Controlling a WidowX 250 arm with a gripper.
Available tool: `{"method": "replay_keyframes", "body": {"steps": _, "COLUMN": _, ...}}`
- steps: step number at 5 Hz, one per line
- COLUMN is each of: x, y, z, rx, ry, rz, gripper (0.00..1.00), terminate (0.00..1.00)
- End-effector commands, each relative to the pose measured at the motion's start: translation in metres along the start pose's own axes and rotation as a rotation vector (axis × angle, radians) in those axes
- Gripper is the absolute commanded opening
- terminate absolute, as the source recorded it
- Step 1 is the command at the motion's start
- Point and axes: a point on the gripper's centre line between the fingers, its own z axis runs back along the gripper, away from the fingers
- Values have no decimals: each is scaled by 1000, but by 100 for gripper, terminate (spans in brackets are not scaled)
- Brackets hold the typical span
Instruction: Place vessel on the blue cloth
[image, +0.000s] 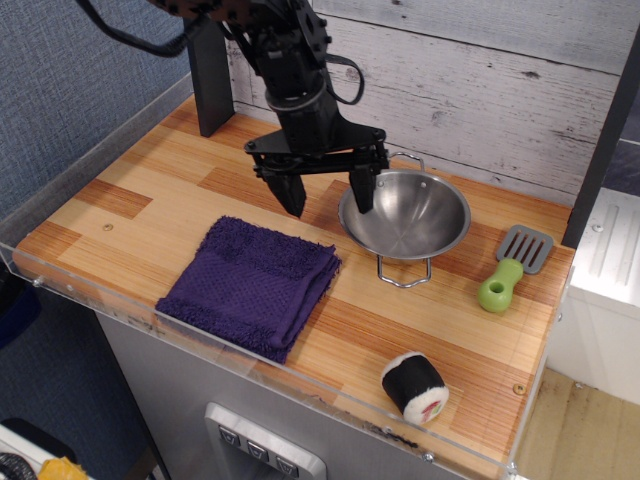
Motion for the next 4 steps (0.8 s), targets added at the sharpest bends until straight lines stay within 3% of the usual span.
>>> {"method": "replay_keyframes", "body": {"steps": 1, "x": 15, "y": -18, "z": 3, "rx": -10, "ry": -31, "rz": -43, "gripper": 100, "terminate": 0}}
{"method": "replay_keyframes", "body": {"steps": 2, "x": 14, "y": -16, "z": -3, "rx": -14, "ry": -4, "rz": -52, "gripper": 100, "terminate": 0}}
{"method": "replay_keyframes", "body": {"steps": 3, "x": 13, "y": -16, "z": -6, "rx": -16, "ry": 15, "rz": -66, "gripper": 0, "terminate": 0}}
{"method": "replay_keyframes", "body": {"steps": 4, "x": 11, "y": -18, "z": -9, "rx": 3, "ry": 22, "rz": -76, "gripper": 0, "terminate": 0}}
